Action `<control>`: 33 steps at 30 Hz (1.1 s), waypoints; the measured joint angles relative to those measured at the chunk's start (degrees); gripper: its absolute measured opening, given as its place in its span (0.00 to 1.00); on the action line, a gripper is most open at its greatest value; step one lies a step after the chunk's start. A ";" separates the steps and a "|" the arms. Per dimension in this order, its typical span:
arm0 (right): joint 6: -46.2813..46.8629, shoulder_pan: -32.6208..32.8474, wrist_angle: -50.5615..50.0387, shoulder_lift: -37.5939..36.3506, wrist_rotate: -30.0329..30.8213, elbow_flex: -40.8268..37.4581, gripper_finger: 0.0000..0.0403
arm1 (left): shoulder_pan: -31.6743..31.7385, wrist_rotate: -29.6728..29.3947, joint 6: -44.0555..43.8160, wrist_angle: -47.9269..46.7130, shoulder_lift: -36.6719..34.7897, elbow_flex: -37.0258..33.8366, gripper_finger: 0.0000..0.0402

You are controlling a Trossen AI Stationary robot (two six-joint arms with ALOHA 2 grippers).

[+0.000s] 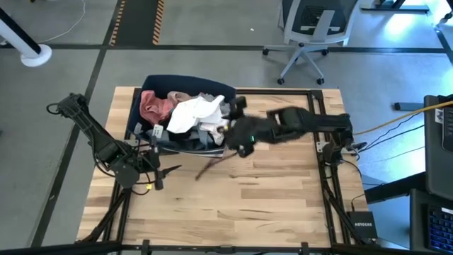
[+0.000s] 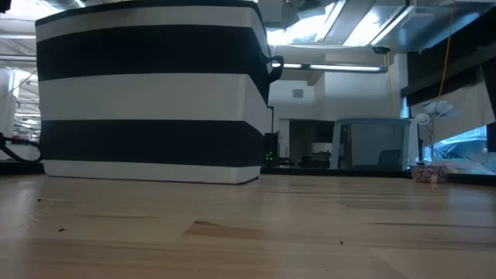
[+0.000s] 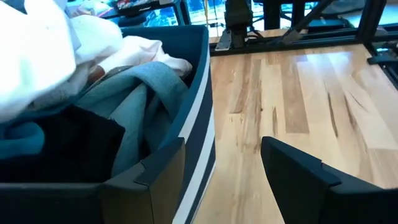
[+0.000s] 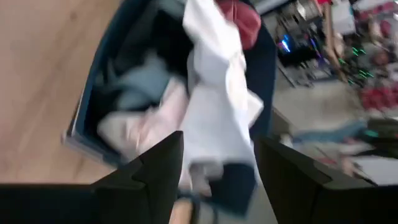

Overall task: Sort clothes
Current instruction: Move the blue laundry organizer to the top left

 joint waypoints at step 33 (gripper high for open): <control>18.15 11.44 56.34 -53.01 0.52 -91.90 0.37 | -16.36 9.47 5.51 13.38 -13.96 -11.50 0.52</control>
